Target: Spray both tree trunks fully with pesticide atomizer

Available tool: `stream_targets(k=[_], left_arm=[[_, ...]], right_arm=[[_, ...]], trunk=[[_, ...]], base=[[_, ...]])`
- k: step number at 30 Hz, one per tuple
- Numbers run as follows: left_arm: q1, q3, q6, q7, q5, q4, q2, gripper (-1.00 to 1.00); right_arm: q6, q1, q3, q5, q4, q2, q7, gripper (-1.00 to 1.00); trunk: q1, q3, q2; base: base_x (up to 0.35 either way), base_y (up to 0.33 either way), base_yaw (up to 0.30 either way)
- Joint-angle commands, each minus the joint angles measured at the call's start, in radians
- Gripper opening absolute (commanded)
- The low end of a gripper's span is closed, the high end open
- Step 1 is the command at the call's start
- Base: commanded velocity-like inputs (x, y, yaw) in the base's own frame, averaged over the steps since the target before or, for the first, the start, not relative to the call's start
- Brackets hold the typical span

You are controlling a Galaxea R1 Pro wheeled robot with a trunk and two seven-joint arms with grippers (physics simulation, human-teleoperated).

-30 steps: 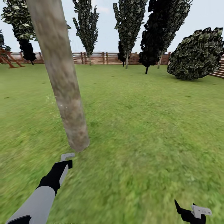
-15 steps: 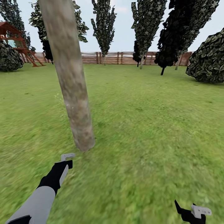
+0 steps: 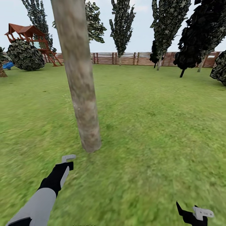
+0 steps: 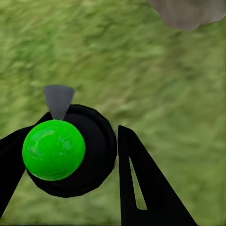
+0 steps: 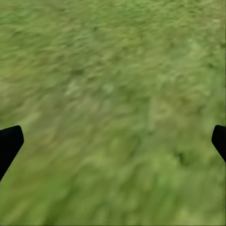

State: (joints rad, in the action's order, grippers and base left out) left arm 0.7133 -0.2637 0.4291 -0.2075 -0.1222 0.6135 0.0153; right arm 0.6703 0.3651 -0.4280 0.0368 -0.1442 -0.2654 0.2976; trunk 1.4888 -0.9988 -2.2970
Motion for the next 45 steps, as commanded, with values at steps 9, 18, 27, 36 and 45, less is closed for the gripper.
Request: stream_targets(k=[9,18,27,36,45], left_arm=[[0.000,0.000,-0.001,0.000,-0.001,0.000,0.000,-1.00],[0.001,0.000,-0.009,0.011,0.002,-0.007,0.000,-1.00],[0.089,0.160,0.012,0.018,0.004,0.007,0.027,-1.00],[0.167,0.171,0.134,0.131,0.007,0.009,-0.044,-1.00],[0.160,0.177,0.158,0.137,0.006,0.012,-0.062,-1.00]], right_arm=[[0.000,0.000,0.000,0.000,-0.001,0.000,0.000,1.00],[0.001,0.000,0.000,-0.001,-0.002,-0.002,-0.001,1.00],[0.001,0.000,0.000,-0.002,-0.002,-0.002,-0.002,1.00],[0.001,0.000,0.000,0.000,-0.002,-0.002,0.000,1.00],[0.001,0.000,0.000,0.000,-0.002,-0.002,0.000,1.00]], trunk=[[0.000,0.000,0.000],[0.000,0.000,0.000],[0.000,0.000,0.000],[0.000,0.000,0.000],[0.000,0.000,0.000]], base=[[0.002,-0.243,0.059],[0.000,-0.014,0.000],[0.000,0.000,0.000],[0.000,0.000,0.000],[0.074,0.000,0.000]])
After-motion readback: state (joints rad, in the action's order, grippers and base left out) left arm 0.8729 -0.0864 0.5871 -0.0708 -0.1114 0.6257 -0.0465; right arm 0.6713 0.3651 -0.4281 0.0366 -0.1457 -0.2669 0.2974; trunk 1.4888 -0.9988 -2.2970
